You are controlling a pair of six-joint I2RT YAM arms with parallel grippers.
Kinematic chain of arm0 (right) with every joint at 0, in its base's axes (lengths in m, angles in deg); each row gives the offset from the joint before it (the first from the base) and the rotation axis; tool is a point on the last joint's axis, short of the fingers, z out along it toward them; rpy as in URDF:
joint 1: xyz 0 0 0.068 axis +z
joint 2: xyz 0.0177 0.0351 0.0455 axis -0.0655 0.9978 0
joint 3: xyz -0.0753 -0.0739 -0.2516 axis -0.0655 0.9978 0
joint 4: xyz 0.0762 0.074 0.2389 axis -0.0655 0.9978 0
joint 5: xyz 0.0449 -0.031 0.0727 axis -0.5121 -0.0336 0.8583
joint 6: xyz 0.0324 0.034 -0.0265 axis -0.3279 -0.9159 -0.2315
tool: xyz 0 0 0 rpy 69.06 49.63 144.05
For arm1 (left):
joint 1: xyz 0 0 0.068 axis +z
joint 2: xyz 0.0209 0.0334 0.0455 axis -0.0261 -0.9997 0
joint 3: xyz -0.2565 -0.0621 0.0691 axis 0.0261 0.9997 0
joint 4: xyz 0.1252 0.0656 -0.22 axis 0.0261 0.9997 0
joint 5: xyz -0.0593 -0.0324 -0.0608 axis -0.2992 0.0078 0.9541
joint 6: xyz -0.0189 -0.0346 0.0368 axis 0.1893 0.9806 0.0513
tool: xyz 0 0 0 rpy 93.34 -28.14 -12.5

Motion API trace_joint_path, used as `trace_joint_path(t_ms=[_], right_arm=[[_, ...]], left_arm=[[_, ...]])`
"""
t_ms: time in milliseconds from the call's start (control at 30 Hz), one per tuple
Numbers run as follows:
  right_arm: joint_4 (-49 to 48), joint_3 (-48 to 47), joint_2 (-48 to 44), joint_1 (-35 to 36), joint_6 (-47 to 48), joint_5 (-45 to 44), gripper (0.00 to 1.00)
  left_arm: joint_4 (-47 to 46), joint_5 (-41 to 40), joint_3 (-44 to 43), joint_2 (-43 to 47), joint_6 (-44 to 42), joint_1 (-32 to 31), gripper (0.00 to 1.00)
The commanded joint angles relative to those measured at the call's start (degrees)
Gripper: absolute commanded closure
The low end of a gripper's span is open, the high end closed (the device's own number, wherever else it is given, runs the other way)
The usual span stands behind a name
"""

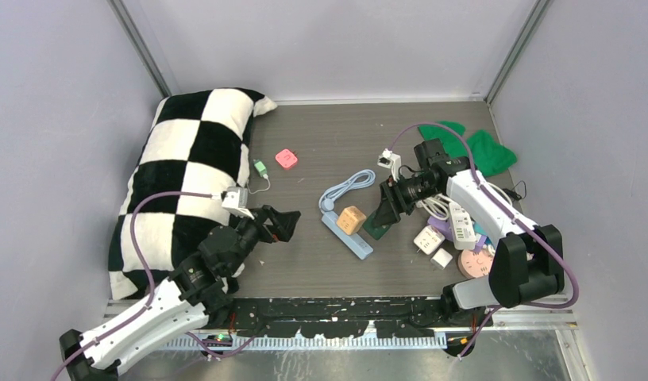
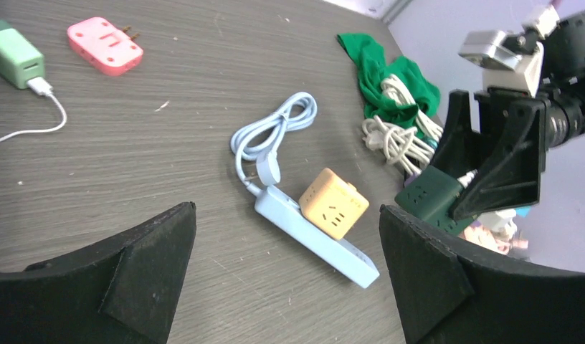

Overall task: Pull the plug off the socket
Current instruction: Place the plug at the center of the board.

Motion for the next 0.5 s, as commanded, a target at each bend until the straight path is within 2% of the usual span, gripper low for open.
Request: trace_joint_path(t_ms=[0,233,367,467], right_arm=[[-0.51,-2.74,0.63,-0.27,-1.68,5.12,0.99],[-4.15,-2.04,1.57,-0.64,-7.22,9.77,0.99],[-7.13,-1.16,2.31,-0.97,-11.15,12.65,0.99],[-8.88,-0.42,2.93,-0.92,-13.34,13.80,0.99]], left_arm=[[-3.24,9.70,-4.83,-6.51,-6.48,0.19,0.01],[-15.91,25.18,-7.07,-18.79,-18.76,-0.84,0.07],[-26.60,26.05,-3.81,-21.55,-35.56,-6.08,0.06],[-28.99,26.81,-3.60,-24.09,-46.12,-9.62,0.03]])
